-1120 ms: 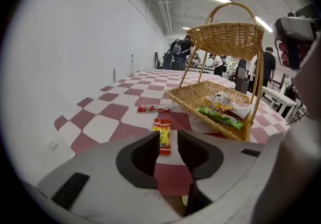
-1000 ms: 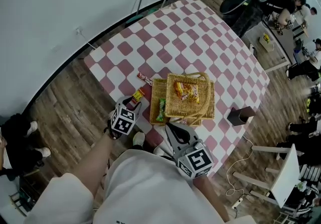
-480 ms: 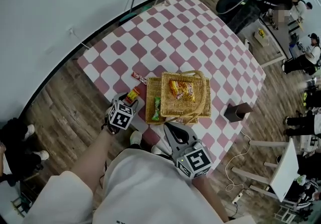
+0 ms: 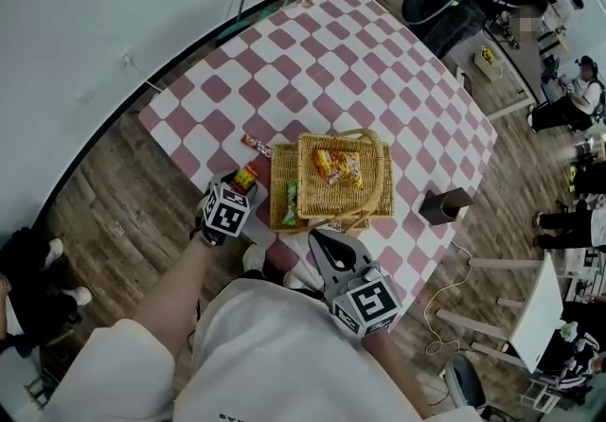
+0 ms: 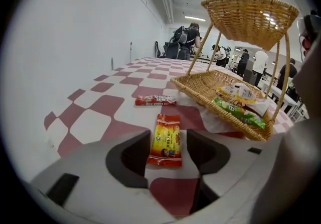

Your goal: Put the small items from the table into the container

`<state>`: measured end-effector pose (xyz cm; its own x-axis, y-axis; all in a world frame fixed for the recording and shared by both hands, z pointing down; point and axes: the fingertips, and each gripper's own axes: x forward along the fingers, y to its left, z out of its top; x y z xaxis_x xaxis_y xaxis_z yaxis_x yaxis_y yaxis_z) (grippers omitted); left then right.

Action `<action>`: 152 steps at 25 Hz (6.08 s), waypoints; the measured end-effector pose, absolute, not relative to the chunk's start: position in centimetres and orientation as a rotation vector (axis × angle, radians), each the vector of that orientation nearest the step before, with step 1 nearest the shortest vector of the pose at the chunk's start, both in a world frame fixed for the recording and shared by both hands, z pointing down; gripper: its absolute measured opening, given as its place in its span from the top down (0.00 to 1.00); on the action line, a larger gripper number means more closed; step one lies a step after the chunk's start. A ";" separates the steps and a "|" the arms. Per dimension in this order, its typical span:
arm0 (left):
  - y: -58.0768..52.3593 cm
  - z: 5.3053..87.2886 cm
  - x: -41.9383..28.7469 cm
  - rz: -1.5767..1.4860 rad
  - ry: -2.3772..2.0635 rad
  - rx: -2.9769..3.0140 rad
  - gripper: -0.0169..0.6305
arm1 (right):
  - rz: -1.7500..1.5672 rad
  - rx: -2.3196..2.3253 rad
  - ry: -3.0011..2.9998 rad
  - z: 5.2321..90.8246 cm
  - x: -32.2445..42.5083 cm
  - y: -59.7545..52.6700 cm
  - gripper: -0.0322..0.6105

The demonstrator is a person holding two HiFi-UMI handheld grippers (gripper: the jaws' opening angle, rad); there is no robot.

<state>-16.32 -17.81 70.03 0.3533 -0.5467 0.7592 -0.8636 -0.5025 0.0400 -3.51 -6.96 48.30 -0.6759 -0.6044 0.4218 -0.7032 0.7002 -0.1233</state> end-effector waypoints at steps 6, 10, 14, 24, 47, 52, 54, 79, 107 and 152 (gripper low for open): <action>-17.8 70.4 -16.4 0.996 -1.218 2.168 0.60 | 0.393 1.040 -2.557 48.2 -3.2 -7.1 0.93; -17.9 70.5 -16.4 1.001 -1.215 2.169 0.64 | 0.393 1.048 -2.553 48.3 -3.0 -7.1 0.93; -18.0 70.5 -16.7 1.012 -1.223 2.165 0.70 | 0.398 1.047 -2.555 48.3 -3.0 -7.1 0.93; -18.1 70.1 -16.9 1.024 -1.230 2.180 0.75 | 0.396 1.046 -2.557 48.3 -3.0 -7.3 0.93; -18.8 65.8 -16.8 0.976 -1.345 2.245 0.81 | 0.389 1.039 -2.601 47.8 -2.1 -6.5 0.93; -18.7 63.9 -16.8 0.950 -1.381 2.255 0.81 | 0.386 1.031 -2.623 47.4 -1.6 -6.3 0.93; -18.6 63.2 -16.7 0.937 -1.396 2.261 0.81 | 0.384 1.027 -2.629 47.4 -1.3 -6.1 0.93; -15.9 54.4 -15.5 0.823 -1.551 2.321 0.81 | 0.345 1.049 -2.702 45.2 2.8 -4.6 0.93; -15.3 42.4 -5.1 0.689 -1.399 2.711 0.81 | 0.340 1.174 -2.686 44.7 7.9 -3.7 0.93; -13.2 46.9 1.0 1.042 -0.817 2.819 0.78 | 0.366 1.287 -2.641 45.2 10.4 -4.1 0.93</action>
